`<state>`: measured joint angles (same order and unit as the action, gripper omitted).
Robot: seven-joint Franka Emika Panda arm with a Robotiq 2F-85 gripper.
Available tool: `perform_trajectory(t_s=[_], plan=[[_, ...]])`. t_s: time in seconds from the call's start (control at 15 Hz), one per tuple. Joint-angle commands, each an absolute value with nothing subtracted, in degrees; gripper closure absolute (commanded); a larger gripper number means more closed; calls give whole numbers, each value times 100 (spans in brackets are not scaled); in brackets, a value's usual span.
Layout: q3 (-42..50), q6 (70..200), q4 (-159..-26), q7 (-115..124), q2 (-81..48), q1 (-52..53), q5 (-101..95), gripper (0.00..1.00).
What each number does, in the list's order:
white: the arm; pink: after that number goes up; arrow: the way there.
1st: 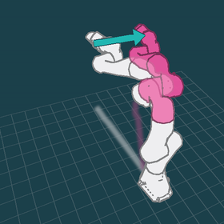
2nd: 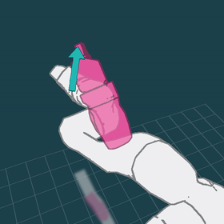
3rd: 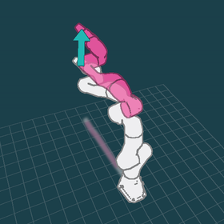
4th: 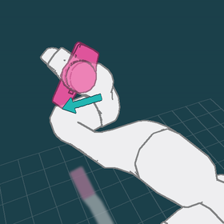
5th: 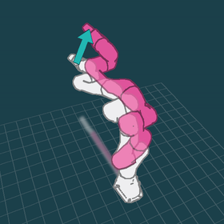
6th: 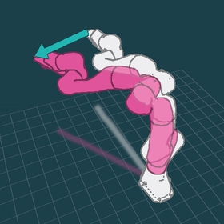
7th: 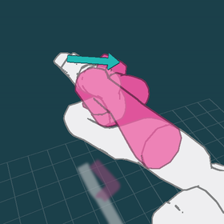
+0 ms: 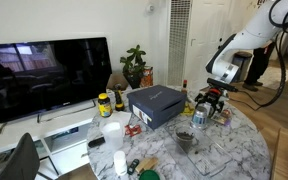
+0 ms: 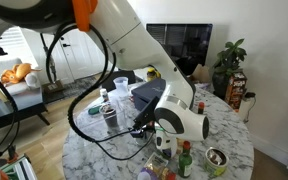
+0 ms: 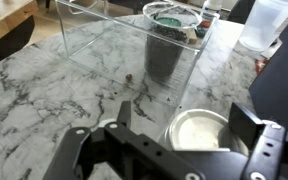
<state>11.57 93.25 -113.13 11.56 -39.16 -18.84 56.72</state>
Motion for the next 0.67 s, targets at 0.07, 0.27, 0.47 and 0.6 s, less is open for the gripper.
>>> perform_trajectory(t_s=[0.07,0.27,0.47,0.6], plan=[[1271,9254,-11118,1050,-4130,-2009,6143,0],[1303,9210,-11112,975,-4123,-2054,6339,0],[1317,9194,-11118,831,-4090,-2094,6507,0],[1397,9388,-11140,975,-4085,-2008,6535,0]])
